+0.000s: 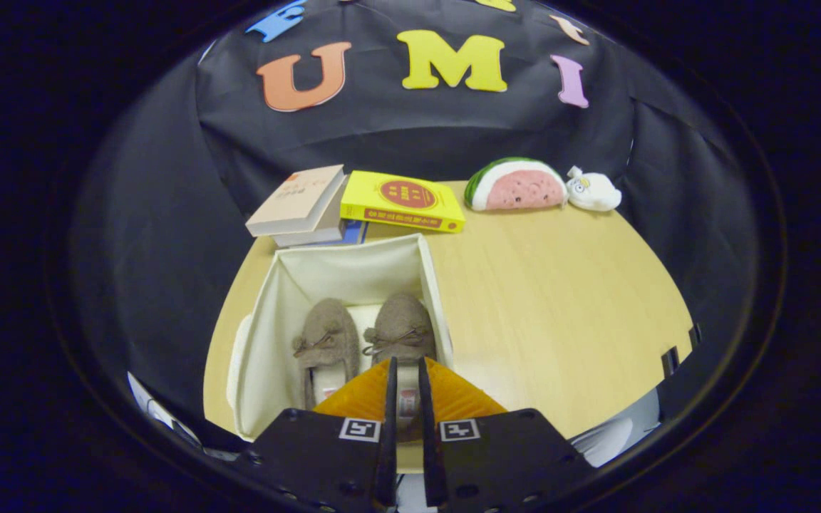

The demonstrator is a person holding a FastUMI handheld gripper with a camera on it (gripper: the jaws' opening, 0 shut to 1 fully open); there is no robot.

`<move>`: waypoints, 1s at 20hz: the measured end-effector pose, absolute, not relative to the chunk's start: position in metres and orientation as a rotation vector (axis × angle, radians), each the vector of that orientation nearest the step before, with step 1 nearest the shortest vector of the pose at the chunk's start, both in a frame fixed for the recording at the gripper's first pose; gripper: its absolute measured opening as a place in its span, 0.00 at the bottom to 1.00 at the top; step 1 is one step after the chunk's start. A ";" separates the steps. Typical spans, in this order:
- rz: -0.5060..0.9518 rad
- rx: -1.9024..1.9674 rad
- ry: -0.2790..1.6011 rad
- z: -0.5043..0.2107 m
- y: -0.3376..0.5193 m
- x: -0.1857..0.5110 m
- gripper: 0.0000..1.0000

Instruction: Open the storage box then place both shoes into the box .Put the left shoe in first, then the right shoe, with the right side of both shoes facing outward in a uniform manner.

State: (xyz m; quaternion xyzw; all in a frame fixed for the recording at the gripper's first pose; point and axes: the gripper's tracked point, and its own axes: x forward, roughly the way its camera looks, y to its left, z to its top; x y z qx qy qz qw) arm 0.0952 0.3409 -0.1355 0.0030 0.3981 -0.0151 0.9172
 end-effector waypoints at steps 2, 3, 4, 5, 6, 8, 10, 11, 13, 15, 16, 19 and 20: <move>-0.018 -0.004 0.756 -0.121 0.327 0.092 0.29; -0.011 -0.005 0.725 -0.115 0.318 0.091 0.31; -0.010 -0.006 0.694 -0.109 0.306 0.090 0.32; -0.009 -0.008 0.662 -0.103 0.294 0.090 0.38; -0.007 -0.010 0.633 -0.098 0.281 0.088 0.43; 0.016 -0.014 0.589 -0.090 0.260 0.086 0.53; 0.029 -0.004 0.548 -0.083 0.236 0.084 0.62; 0.028 -0.001 0.534 -0.081 0.223 0.082 0.67; 0.017 0.008 0.487 -0.075 0.198 0.081 0.75; 0.002 -0.008 0.411 -0.066 0.174 0.083 0.84; -0.019 -0.024 0.375 -0.063 0.161 0.082 0.91; -0.036 -0.042 0.263 -0.050 0.148 0.074 0.97; -0.033 -0.046 0.227 -0.045 0.145 0.070 0.96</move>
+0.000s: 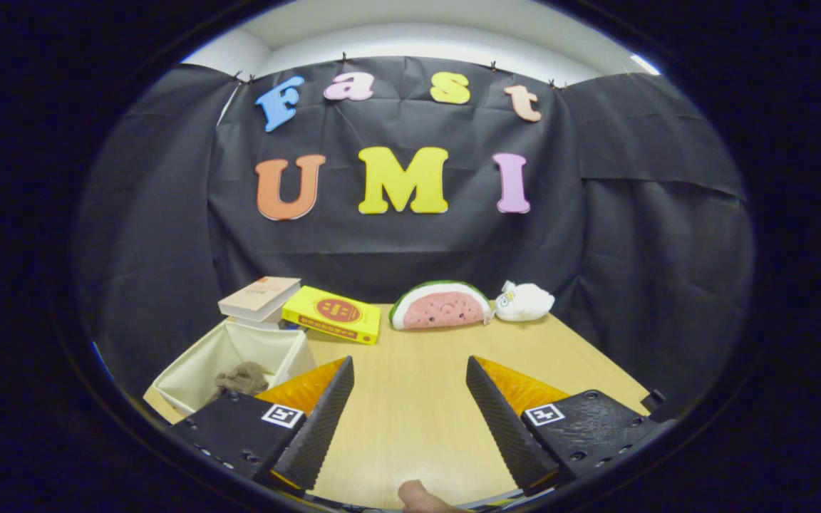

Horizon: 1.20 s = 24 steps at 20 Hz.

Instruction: Open the storage box then place both shoes into the box .Put the left shoe in first, then the right shoe, with the right side of both shoes facing outward in a uniform manner.

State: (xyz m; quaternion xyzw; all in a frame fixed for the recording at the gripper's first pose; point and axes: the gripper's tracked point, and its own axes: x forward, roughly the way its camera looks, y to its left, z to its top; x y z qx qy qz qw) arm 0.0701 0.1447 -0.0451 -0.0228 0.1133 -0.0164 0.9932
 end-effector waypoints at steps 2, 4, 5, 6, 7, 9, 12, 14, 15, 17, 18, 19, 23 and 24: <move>-0.027 -0.053 0.143 -0.032 0.142 0.061 0.96; -0.030 -0.061 0.061 -0.019 0.138 0.049 0.96; -0.031 -0.062 0.035 -0.016 0.137 0.042 0.96; -0.037 -0.070 0.014 -0.013 0.135 0.036 0.96; -0.042 -0.073 0.003 -0.012 0.133 0.031 0.96; -0.045 -0.068 -0.014 -0.010 0.130 0.021 0.96; -0.039 -0.049 -0.008 -0.010 0.121 0.005 0.96; -0.040 -0.043 -0.034 -0.002 0.112 -0.001 0.96; -0.039 -0.040 -0.046 0.000 0.108 -0.002 0.96; -0.043 -0.033 -0.071 0.002 0.101 -0.006 0.96; -0.047 -0.030 -0.082 0.004 0.097 -0.007 0.96; -0.056 -0.027 -0.090 0.004 0.093 -0.007 0.96; -0.064 0.017 -0.105 0.007 0.085 -0.009 0.96; -0.058 0.030 -0.105 0.007 0.086 -0.008 0.96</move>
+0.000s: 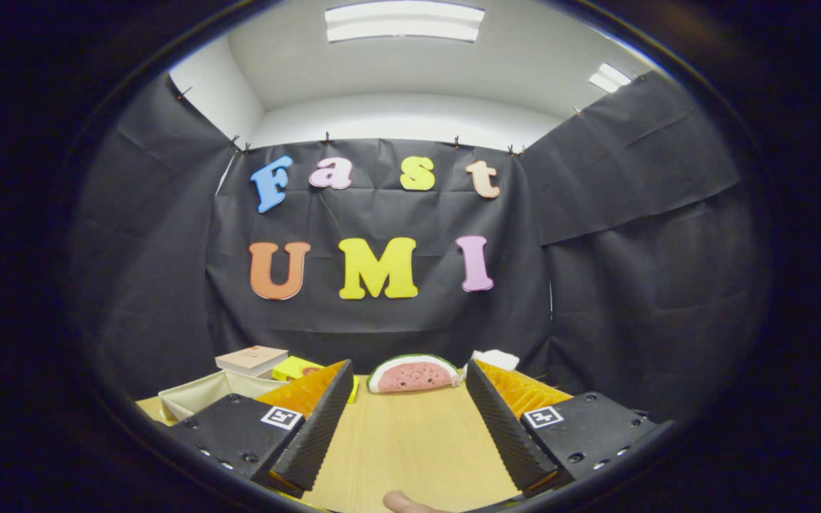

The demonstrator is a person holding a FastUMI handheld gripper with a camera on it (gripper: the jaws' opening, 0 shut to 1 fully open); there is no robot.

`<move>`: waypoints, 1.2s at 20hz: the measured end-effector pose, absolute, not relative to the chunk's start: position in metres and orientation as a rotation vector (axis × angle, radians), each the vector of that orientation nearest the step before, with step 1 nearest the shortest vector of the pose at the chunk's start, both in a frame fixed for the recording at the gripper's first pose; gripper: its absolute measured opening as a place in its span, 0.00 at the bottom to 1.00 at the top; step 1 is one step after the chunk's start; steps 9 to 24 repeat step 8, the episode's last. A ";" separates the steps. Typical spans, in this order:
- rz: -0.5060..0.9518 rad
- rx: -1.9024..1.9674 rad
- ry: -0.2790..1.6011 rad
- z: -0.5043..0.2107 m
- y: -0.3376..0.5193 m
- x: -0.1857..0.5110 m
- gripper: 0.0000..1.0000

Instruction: Open the storage box then place both shoes into the box .Put the left shoe in first, then the right shoe, with the right side of both shoes facing outward in a uniform manner.

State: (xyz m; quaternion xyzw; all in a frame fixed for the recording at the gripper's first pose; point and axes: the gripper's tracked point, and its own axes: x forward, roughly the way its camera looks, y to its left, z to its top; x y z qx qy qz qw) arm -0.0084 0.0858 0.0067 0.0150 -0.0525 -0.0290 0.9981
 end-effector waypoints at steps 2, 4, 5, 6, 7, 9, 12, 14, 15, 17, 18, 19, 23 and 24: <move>-0.058 0.039 -0.098 0.004 0.083 -0.005 0.96; -0.061 0.035 -0.085 0.001 0.081 -0.003 0.96; -0.064 0.033 -0.081 0.000 0.081 -0.003 0.96; -0.062 0.030 -0.080 0.000 0.081 -0.003 0.96; -0.058 0.025 -0.079 0.001 0.082 -0.004 0.96; -0.055 0.019 -0.076 0.000 0.083 -0.005 0.96; -0.055 0.019 -0.076 0.000 0.083 -0.005 0.96; -0.055 0.019 -0.076 0.000 0.083 -0.005 0.96; -0.055 0.019 -0.076 0.000 0.083 -0.005 0.96; -0.055 0.019 -0.076 0.000 0.083 -0.005 0.96; -0.055 0.019 -0.076 0.000 0.083 -0.005 0.96; -0.055 0.019 -0.076 0.000 0.083 -0.005 0.96; -0.055 0.019 -0.076 0.000 0.083 -0.005 0.96; -0.055 0.019 -0.076 0.000 0.083 -0.005 0.96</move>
